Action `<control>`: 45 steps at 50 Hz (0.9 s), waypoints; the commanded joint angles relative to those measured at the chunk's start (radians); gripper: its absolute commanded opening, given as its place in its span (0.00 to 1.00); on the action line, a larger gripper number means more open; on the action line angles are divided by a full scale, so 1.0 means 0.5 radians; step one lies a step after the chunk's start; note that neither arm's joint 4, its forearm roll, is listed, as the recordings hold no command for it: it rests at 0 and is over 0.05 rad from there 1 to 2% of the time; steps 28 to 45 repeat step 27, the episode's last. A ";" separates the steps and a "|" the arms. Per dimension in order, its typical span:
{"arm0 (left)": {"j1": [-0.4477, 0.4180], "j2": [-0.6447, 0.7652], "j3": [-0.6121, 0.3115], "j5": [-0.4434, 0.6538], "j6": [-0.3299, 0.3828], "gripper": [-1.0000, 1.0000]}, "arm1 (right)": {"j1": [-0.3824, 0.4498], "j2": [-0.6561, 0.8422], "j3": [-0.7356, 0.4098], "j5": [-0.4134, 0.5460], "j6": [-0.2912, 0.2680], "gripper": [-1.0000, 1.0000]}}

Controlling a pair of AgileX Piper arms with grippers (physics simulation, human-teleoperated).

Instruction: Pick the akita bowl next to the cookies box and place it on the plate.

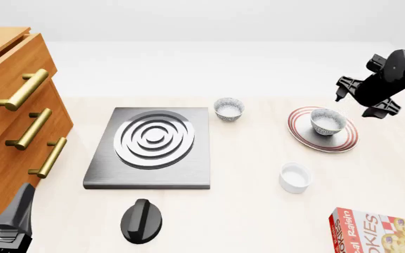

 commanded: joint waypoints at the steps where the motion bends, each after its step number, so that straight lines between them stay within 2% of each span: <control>1: 0.000 0.000 0.000 0.000 0.000 1.00 | -0.066 -0.474 -0.016 0.220 -0.106 1.00; 9: 0.000 0.000 0.000 0.000 0.000 1.00 | -0.065 -0.813 -0.032 0.306 -0.176 1.00; 12: 0.000 0.000 0.000 0.000 0.000 1.00 | -0.025 -0.908 -0.035 0.327 -0.168 1.00; 16: 0.000 0.000 0.000 0.000 0.000 1.00 | -0.245 -0.972 -0.126 0.346 -0.387 1.00; 22: 0.000 0.000 0.000 0.000 0.000 1.00 | -0.220 -1.171 0.076 0.184 -0.367 1.00; 27: 0.000 0.000 0.000 0.000 0.000 1.00 | -0.129 -1.467 0.364 -0.065 -0.329 1.00; 45: 0.000 0.000 0.000 0.000 0.000 1.00 | -0.129 -1.467 0.364 -0.065 -0.329 1.00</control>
